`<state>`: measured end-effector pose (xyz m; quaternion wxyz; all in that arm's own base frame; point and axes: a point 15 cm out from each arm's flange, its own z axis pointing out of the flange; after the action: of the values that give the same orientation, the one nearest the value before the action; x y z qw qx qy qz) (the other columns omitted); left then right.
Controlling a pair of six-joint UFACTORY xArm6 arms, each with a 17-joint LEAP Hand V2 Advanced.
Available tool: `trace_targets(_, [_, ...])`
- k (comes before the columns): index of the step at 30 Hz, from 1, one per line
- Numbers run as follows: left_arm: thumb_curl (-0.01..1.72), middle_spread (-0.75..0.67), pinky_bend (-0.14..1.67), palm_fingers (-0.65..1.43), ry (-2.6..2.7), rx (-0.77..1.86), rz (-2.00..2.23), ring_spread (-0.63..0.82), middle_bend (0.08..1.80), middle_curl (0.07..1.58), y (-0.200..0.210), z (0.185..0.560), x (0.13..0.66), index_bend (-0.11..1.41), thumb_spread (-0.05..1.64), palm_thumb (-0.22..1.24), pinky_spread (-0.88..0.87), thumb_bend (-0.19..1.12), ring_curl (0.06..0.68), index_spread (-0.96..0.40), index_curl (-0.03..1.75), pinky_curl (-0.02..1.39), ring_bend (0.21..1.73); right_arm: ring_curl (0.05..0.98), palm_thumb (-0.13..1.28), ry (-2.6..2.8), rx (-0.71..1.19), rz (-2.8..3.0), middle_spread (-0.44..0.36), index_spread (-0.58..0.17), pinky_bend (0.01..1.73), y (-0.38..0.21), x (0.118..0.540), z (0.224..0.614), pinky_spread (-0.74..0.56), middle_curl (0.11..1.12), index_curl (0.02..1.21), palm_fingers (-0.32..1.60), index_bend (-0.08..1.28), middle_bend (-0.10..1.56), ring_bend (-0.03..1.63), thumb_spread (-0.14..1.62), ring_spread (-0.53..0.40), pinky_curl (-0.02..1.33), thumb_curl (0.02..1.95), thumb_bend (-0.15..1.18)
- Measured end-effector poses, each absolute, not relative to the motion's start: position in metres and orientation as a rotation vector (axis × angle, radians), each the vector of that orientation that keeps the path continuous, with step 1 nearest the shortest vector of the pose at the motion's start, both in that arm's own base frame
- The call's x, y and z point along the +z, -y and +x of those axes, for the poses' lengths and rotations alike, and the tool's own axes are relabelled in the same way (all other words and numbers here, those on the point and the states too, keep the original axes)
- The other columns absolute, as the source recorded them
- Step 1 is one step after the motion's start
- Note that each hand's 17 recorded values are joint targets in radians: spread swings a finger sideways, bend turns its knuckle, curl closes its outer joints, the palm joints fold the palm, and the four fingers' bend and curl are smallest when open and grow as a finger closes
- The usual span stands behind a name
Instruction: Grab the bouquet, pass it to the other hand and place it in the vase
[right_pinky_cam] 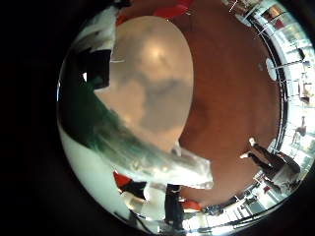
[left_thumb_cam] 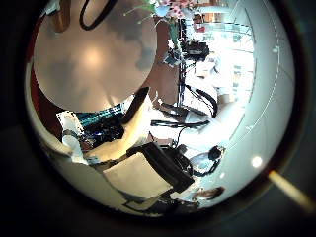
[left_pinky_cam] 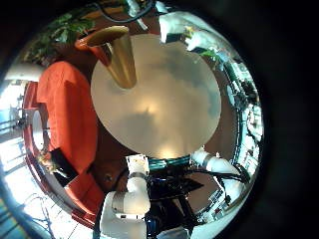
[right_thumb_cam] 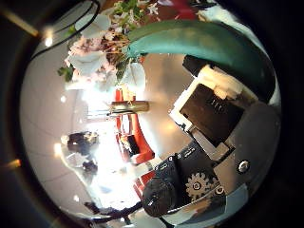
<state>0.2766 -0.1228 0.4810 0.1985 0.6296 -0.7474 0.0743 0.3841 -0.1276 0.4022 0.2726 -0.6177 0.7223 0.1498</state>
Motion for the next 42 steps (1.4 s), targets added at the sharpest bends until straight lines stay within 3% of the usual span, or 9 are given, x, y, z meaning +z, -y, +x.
trace_targets(8, [0.31,0.11,0.2,0.4,2.023,0.352,1.716,0.25,0.21,0.44,0.135,0.283,0.5,0.18,1.17,0.29,0.32,-0.02,0.139,-0.07,0.42,0.39,0.61,0.729,1.12,-1.645,0.468,-1.5,-0.111,-0.203,1.22,0.086,0.479,0.387,-0.18,0.77,0.83,1.12,1.19,1.38,1.39,0.77,-0.204,0.97,1.2,0.18])
trace_targets(19, [0.28,0.15,0.25,0.31,1.793,0.814,1.548,0.28,0.21,0.44,0.163,0.311,0.563,0.15,1.07,0.13,0.32,-0.04,0.153,0.01,0.38,0.41,0.64,0.734,1.09,-1.26,0.605,-1.415,-0.109,-0.198,1.19,0.034,0.554,0.375,-0.19,0.75,0.82,1.13,1.2,1.39,1.39,0.76,-0.203,1.03,1.34,0.18])
trace_targets(29, [0.29,0.21,0.29,0.22,1.602,1.064,1.401,0.35,0.2,0.43,0.166,0.339,0.574,0.15,0.99,0.1,0.36,-0.03,0.164,0.07,0.35,0.41,0.66,0.736,1.07,-1.002,0.748,-1.535,-0.108,-0.195,1.16,-0.03,0.567,0.358,-0.2,0.74,0.81,1.13,1.21,1.39,1.39,0.76,-0.203,1.07,1.44,0.18])
trace_targets(42, [0.32,0.3,0.34,0.12,1.565,1.204,1.203,0.42,0.2,0.38,0.189,0.348,0.588,0.16,0.95,0.16,0.43,-0.02,0.178,0.09,0.32,0.41,0.68,0.744,1.06,-0.855,0.919,-1.608,-0.107,-0.193,1.14,-0.095,0.544,0.357,-0.21,0.73,0.79,1.13,1.22,1.4,1.39,0.78,-0.205,1.11,1.52,0.17])
